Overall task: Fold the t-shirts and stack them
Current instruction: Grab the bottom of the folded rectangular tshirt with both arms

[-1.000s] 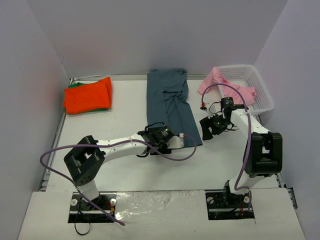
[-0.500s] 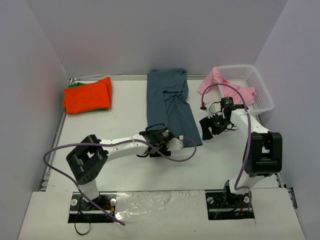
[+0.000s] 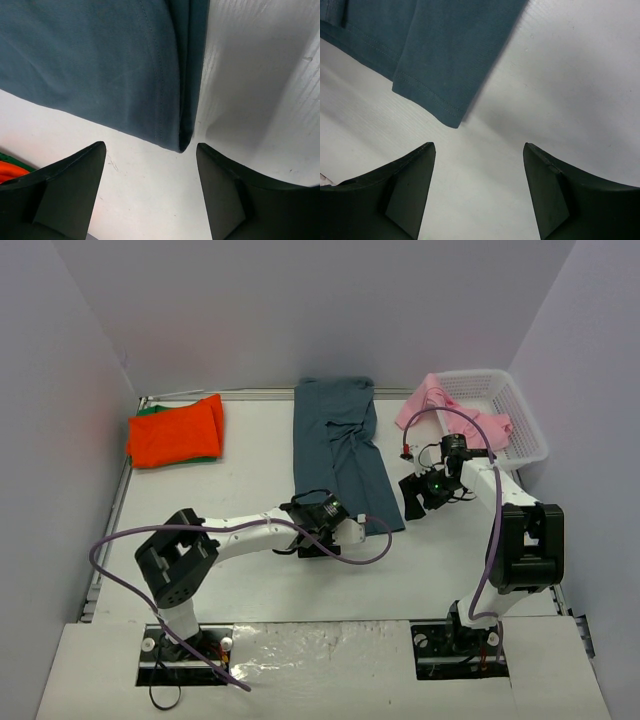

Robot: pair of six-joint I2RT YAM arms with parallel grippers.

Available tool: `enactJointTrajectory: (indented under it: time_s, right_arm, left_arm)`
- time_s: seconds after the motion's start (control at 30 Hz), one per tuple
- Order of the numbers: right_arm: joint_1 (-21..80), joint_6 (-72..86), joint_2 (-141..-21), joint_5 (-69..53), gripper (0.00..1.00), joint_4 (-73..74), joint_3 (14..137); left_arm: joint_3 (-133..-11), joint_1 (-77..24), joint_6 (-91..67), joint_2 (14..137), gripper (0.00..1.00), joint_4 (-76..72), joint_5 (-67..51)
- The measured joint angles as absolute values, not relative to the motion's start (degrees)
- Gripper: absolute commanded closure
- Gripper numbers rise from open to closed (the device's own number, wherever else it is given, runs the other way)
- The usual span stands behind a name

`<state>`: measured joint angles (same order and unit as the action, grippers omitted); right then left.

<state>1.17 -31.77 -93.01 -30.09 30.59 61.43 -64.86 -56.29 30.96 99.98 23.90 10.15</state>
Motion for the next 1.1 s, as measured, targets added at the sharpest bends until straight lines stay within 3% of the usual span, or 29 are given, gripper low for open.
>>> enactJointTrajectory:
  time_s: [0.5,0.63,1.1]
  right_arm:
    - [1.17,-31.77,-93.01,-29.78,0.32,30.57,61.43]
    - [1.17,-31.77,-93.01,-29.71,0.32,30.55,61.43]
    - [1.19,-31.79,-93.01,-29.36,0.32,30.46,61.43]
  left_arm:
    - [-65.69,-56.29,30.17,103.39,0.32,23.53,11.51]
    - [-65.89,-56.29,29.76,103.63,0.36,23.31,11.66]
    - [-66.52,-56.29,28.49,105.60,0.95,23.38,11.92]
